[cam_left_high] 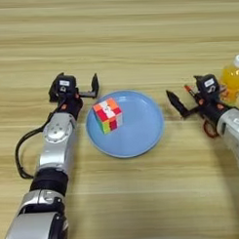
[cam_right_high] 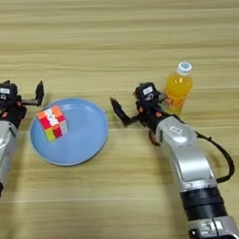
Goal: Move the objects on the table
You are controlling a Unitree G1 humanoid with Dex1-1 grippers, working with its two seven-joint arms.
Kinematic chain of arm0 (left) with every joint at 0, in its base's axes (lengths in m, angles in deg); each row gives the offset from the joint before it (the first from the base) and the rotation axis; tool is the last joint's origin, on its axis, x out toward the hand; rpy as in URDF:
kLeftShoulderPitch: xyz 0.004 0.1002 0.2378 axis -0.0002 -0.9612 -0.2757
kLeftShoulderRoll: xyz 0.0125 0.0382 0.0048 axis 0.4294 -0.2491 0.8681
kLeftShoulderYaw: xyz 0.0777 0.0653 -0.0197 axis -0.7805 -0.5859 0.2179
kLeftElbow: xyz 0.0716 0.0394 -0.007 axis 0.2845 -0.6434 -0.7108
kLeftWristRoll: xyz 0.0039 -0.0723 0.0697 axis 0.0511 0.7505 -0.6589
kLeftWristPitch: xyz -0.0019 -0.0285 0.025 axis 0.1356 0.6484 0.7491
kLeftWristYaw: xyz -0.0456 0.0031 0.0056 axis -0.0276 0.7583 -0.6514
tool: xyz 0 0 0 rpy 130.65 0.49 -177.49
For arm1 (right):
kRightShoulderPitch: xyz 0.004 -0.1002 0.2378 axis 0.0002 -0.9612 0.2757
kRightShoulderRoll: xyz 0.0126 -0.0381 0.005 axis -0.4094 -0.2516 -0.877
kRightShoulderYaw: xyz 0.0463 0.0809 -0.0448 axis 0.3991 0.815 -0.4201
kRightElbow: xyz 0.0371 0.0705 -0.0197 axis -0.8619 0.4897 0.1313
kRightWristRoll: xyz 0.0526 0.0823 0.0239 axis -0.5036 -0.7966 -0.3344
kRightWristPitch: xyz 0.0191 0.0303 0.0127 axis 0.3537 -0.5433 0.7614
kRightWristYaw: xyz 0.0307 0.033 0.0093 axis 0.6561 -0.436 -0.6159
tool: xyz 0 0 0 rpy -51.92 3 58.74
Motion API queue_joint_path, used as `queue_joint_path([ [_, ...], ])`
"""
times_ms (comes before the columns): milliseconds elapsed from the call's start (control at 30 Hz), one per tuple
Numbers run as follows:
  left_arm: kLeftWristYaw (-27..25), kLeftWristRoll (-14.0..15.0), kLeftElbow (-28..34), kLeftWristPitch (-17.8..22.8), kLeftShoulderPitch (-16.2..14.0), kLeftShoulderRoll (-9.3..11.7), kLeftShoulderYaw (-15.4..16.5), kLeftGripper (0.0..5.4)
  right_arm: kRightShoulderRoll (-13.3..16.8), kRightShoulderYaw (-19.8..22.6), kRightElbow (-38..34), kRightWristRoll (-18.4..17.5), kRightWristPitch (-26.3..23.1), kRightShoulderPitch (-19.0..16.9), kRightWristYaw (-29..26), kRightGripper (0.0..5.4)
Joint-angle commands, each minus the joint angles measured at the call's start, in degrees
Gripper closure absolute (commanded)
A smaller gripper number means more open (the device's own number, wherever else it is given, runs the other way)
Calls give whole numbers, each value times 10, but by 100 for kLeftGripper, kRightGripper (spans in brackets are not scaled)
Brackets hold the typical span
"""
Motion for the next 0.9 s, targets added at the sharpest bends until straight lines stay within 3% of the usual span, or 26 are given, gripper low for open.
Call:
queue_joint_path([
  [33, 2, -4, 1, 5, 7, 0, -2, 0, 3, 26, -44, -8, 36, 8, 12, 5],
  [233, 2, -4, 2, 4, 6, 0, -2, 0, 9, 78, -79, -17, 69, 14, 45, 5],
  [500, 1, -4, 1, 4, 7, 1, -2, 0, 13, 168, -59, -36, 93, 29, 120, 5],
  [900, 2, -5, 3, 3, 5, -1, -4, 0, 25, 146, 31, -35, 90, 35, 90, 5],
])
